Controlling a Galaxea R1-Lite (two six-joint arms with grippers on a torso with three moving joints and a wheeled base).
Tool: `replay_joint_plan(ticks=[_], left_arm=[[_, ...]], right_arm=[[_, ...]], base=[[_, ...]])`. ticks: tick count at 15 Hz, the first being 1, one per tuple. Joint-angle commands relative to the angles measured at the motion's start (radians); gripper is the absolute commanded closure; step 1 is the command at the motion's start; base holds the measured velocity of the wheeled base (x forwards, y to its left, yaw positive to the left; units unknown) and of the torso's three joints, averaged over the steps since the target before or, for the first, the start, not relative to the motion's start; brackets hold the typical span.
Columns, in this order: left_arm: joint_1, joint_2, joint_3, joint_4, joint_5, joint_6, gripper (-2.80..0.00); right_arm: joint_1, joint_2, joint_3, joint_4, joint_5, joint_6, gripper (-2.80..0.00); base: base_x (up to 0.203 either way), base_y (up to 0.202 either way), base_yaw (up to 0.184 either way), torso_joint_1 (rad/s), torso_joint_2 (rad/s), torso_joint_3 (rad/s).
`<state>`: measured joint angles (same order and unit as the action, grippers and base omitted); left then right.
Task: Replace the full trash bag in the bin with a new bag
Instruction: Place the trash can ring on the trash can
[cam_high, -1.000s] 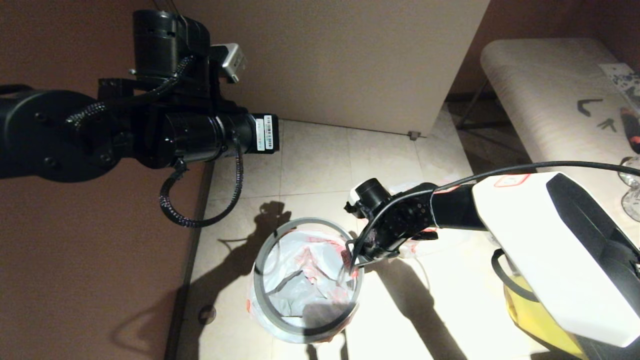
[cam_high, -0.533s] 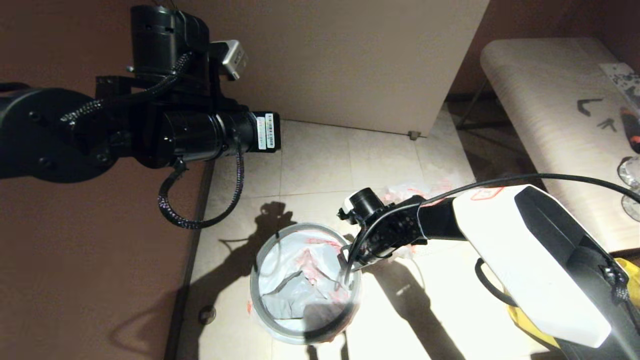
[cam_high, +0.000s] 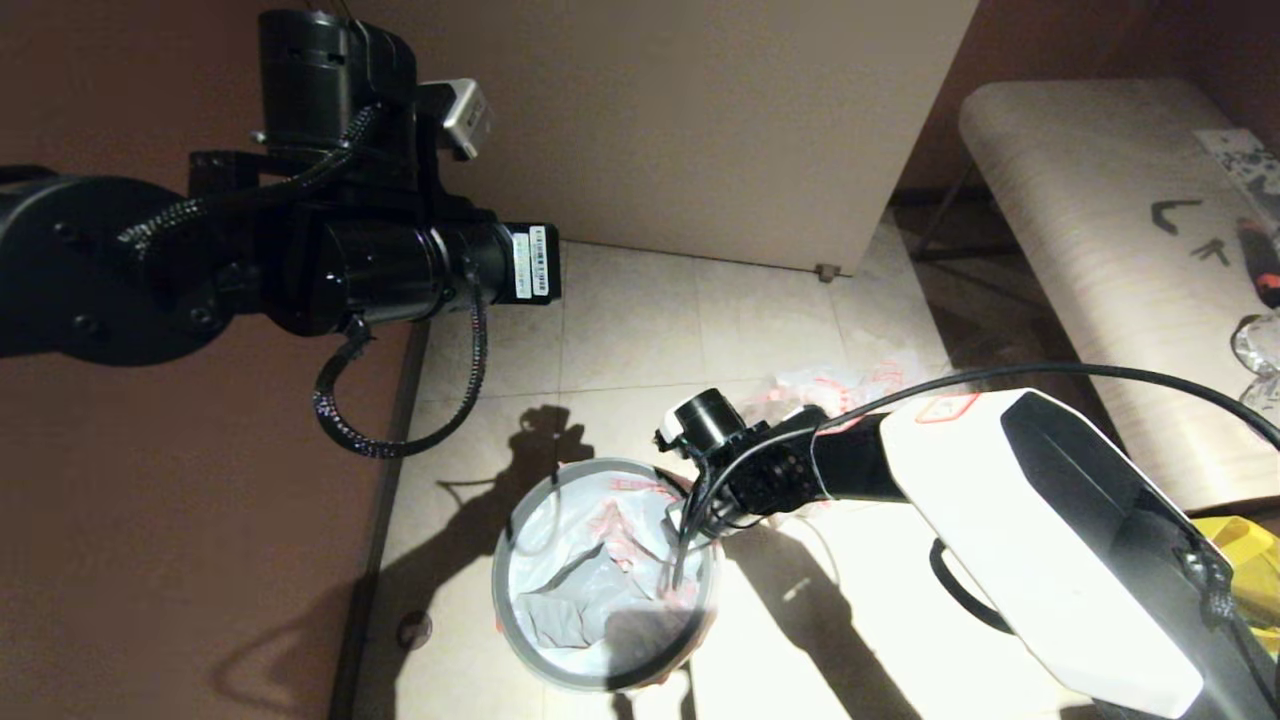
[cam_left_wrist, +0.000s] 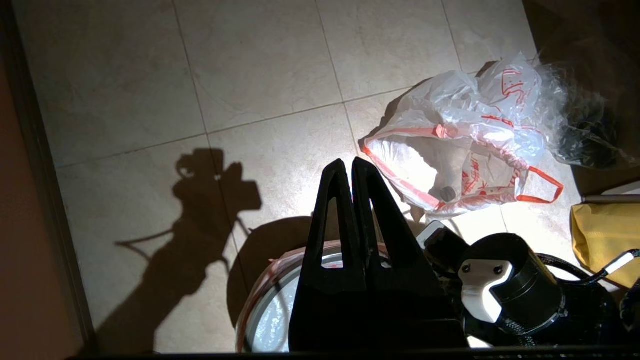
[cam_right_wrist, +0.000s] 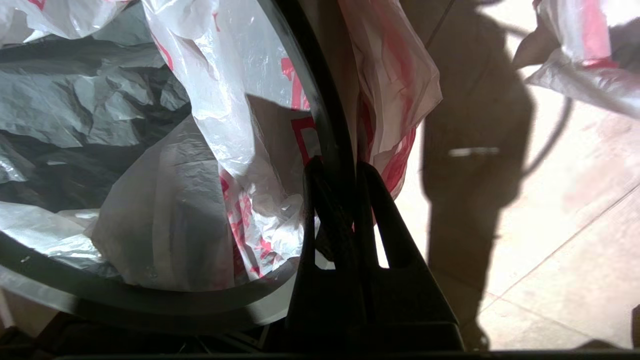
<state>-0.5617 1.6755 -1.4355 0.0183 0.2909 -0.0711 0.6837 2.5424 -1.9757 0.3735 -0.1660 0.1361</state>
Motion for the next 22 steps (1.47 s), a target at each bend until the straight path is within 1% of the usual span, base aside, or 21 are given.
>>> replay_joint_plan(ticks=[1,6,8,9,12,15,17,18,22], left_arm=[[0.000,-0.002,0.001,0.000,0.002,-0.001,0.00],[0.000,-0.003,0.001,0.000,0.002,-0.001,0.00],[0.000,-0.003,0.000,0.000,0.002,-0.001,0.00],[0.000,-0.002,0.000,0.000,0.002,-0.001,0.00],[-0.001,-0.005,0.001,0.000,0.002,-0.001,0.00],[-0.001,-0.005,0.001,0.000,0.002,-0.001,0.00],[-0.001,-0.005,0.001,0.000,0.002,-0.001,0.00],[-0.001,-0.005,0.001,0.000,0.002,-0.001,0.00],[-0.001,-0.005,0.001,0.000,0.002,-0.001,0.00]], right_arm=[[0.005,0.026,0.001,-0.019,-0.003,-0.009,0.00],[0.016,0.061,0.000,-0.089,-0.017,-0.048,0.00],[0.015,0.076,0.001,-0.132,-0.057,-0.087,0.00],[0.020,0.072,0.002,-0.136,-0.073,-0.093,0.00],[0.057,0.025,0.016,-0.129,-0.085,-0.085,0.00],[0.090,-0.047,0.020,-0.125,-0.183,-0.071,0.00],[0.084,-0.057,0.020,-0.125,-0.233,-0.070,0.00],[0.077,-0.058,0.021,-0.125,-0.245,-0.070,0.00],[0.042,-0.040,0.020,-0.125,-0.253,-0.072,0.00]], base=[[0.000,0.000,0.000,0.000,0.00,0.000],[0.000,0.000,0.000,0.000,0.00,0.000],[0.000,0.000,0.000,0.000,0.00,0.000],[0.000,0.000,0.000,0.000,0.00,0.000],[0.000,0.000,0.000,0.000,0.00,0.000],[0.000,0.000,0.000,0.000,0.00,0.000],[0.000,0.000,0.000,0.000,0.00,0.000],[0.000,0.000,0.000,0.000,0.00,0.000],[0.000,0.000,0.000,0.000,0.00,0.000]])
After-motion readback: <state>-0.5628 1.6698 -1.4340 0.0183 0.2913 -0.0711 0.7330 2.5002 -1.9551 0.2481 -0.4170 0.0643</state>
